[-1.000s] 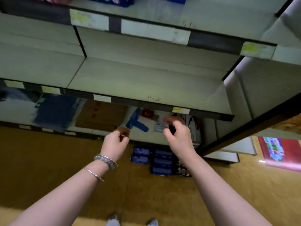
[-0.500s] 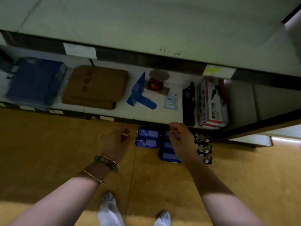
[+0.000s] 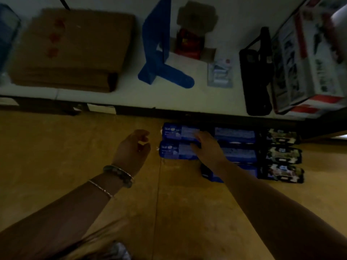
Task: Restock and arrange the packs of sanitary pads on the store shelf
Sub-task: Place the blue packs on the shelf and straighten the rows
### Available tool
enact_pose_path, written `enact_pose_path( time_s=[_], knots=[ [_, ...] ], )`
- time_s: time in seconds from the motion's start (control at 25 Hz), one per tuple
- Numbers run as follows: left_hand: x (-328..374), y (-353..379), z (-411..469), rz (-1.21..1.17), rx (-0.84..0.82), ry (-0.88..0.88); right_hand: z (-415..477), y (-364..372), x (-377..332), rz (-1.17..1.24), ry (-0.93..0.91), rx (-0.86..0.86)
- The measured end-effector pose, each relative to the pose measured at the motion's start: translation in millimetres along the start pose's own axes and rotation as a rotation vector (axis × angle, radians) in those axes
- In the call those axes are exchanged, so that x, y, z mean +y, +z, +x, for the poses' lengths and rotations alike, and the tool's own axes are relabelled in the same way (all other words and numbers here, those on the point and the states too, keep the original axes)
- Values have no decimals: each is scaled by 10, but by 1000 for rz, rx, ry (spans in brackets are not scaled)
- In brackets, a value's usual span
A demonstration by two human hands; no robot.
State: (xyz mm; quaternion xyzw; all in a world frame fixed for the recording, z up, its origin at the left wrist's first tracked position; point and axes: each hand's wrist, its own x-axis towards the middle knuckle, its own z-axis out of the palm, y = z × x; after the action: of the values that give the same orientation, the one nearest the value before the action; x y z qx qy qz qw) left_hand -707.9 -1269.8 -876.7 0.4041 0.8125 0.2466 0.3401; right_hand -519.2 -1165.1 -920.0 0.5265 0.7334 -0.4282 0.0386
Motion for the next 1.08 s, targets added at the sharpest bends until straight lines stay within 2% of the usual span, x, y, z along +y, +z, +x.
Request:
enact_pose_path(
  time_s=[0.12,0.2,0.32,0.4,0.72,0.96,1.08],
  knots=[
    [-323,326,143,31,-42,-1,228,337,216,-338,-26,-160],
    [-445,450,196,35,-63,-23,287,472,266,-589,-57,-193],
    [-572,561,243,34,-76,-39,350,648,338,-824,-92,-91],
    [-607,580,246,37,-84,-42,386,729,361,-882,-96,-40],
    [-366,371,87,22,-88,-34,203,515,157,-775,-77,-53],
    [-10,100,-292,-90,-106,-113,-291,41,-215,-542,-78,33],
    [222,-102,-481,-64,-135,-82,-558,-261,-461,-420,-92,40]
  ],
)
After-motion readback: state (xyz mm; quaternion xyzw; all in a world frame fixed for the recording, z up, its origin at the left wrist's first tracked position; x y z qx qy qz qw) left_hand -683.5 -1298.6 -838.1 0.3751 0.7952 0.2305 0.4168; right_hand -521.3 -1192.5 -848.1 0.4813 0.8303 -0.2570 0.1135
